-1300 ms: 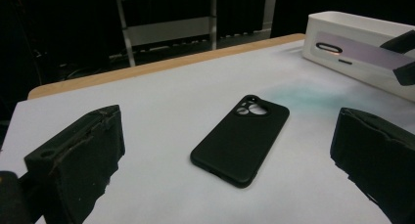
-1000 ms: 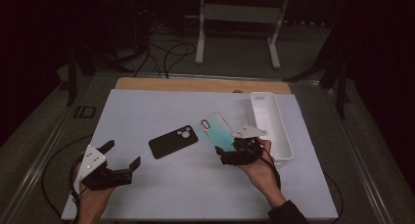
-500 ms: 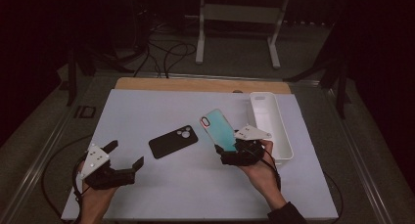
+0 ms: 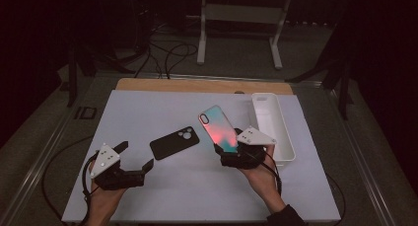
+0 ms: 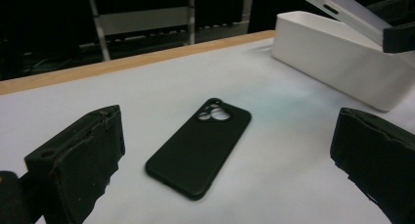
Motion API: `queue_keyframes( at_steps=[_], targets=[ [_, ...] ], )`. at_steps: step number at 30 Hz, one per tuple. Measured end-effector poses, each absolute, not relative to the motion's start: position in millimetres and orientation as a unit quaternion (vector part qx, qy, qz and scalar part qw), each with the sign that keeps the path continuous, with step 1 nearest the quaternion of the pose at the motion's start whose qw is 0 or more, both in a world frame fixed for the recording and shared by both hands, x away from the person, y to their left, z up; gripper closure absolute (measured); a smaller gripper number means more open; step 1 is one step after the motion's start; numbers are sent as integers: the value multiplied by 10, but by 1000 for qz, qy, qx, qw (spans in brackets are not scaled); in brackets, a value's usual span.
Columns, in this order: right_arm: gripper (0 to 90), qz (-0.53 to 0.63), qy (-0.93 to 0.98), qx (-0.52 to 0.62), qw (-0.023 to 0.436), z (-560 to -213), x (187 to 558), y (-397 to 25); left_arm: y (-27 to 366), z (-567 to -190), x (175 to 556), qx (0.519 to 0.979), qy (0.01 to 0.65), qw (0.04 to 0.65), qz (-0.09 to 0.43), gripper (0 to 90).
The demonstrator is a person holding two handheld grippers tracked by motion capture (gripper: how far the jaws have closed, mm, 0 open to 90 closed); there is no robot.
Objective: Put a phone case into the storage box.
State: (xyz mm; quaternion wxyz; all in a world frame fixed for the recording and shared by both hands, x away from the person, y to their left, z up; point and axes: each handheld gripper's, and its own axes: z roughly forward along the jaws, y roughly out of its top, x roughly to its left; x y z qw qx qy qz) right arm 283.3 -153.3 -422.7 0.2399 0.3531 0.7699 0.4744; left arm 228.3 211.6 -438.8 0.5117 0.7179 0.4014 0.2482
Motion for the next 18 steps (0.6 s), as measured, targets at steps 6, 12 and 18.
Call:
queue_keyframes(
  at_steps=[6,12,18],
  targets=[
    [166,486,768,336,246,-4193,2783,-1503,1951,-4321,2338,726,389,520,228,3],
    [167,497,768,314,253,-4160,2723,-1419,1773,-4265,2423,731,376,529,212,7],
    [167,505,767,303,254,-4156,2682,-1392,1645,-4250,2512,734,371,536,190,23]
  ],
)
